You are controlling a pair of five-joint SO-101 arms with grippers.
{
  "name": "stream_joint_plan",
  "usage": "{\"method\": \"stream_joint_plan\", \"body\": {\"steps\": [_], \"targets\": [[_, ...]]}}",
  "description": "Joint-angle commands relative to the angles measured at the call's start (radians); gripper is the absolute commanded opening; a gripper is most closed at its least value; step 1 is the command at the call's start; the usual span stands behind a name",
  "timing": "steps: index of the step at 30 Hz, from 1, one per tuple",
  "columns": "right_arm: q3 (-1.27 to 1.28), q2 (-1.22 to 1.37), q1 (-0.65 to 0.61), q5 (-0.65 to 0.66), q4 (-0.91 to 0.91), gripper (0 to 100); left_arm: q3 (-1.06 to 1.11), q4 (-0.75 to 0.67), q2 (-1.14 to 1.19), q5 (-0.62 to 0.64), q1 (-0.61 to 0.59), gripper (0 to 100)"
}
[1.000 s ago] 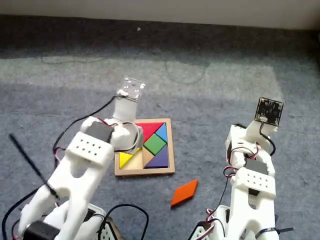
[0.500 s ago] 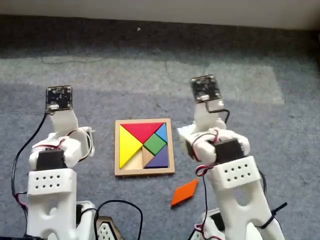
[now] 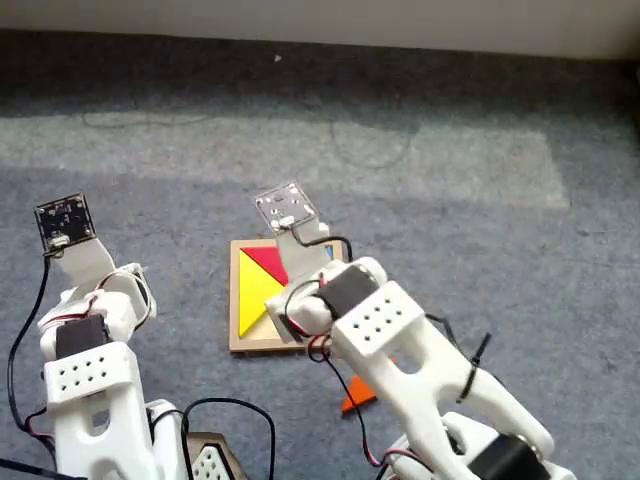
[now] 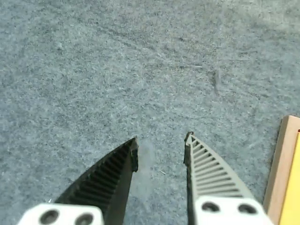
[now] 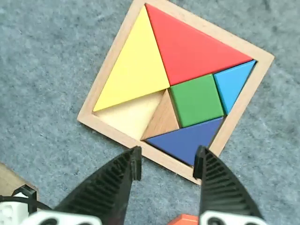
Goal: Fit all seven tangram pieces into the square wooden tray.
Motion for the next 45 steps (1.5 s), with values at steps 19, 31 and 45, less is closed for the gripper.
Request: {"method": "stream_joint_plan", "body": {"steps": [19,31,45], "targets": [[-0.308,0.504,-0.03,-0.005,-0.021,28.3,-0.007,-0.017,-0.016,0.009,-0.005,17],[-0.297,0.507,-0.01,0.048,-0.094,28.3,-0.005,-0.017,-0.016,0.008,-0.005,17],[-0.275,0.584,0.002,0.258,-0.033,28.3,-0.005,-0.017,-0.016,0.008,-0.004,17]]}}
